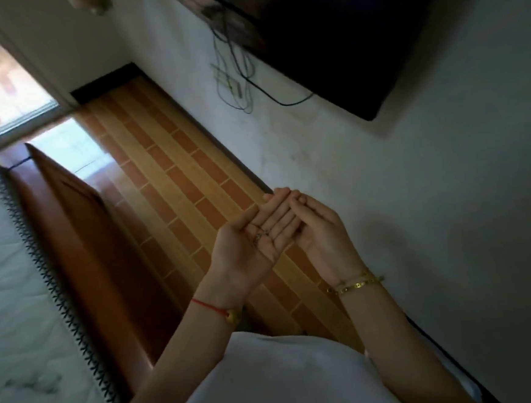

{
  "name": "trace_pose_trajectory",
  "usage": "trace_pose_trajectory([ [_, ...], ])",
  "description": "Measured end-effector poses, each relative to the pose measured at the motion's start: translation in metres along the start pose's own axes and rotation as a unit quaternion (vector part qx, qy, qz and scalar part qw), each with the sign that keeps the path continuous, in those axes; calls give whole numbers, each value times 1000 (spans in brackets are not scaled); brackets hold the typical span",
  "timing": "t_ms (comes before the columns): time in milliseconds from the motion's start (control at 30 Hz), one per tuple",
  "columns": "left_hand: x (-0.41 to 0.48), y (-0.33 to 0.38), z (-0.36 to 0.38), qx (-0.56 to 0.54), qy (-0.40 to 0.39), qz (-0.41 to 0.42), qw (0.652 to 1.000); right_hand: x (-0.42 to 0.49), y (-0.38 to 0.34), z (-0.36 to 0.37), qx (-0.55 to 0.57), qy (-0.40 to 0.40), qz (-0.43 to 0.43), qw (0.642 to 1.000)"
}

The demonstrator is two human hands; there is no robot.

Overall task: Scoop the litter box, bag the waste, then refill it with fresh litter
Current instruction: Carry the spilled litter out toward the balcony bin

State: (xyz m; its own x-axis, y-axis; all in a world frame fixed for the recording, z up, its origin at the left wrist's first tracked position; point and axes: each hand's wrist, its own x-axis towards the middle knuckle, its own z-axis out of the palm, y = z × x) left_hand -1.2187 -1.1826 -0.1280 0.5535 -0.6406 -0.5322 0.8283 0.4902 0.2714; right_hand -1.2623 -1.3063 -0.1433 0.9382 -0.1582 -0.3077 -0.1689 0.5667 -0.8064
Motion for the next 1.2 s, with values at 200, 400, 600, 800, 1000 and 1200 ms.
trace_pose_trajectory([
  [200,-13,103,-41,-30,3,61,998,75,25,89,-23,-67,39,997],
  [400,-24,210,-80,-52,17,110,992,151,54,183,-17,-106,70,992],
  [600,-29,285,-105,-76,30,137,987,206,71,249,-19,-147,98,984],
  [800,-8,347,-121,-102,35,157,982,270,76,287,-47,-177,123,975],
  [1000,40,431,-128,-119,45,191,973,367,72,329,-71,-200,132,968],
  [1200,90,533,-115,-146,49,248,956,477,41,389,-89,-250,141,954],
])
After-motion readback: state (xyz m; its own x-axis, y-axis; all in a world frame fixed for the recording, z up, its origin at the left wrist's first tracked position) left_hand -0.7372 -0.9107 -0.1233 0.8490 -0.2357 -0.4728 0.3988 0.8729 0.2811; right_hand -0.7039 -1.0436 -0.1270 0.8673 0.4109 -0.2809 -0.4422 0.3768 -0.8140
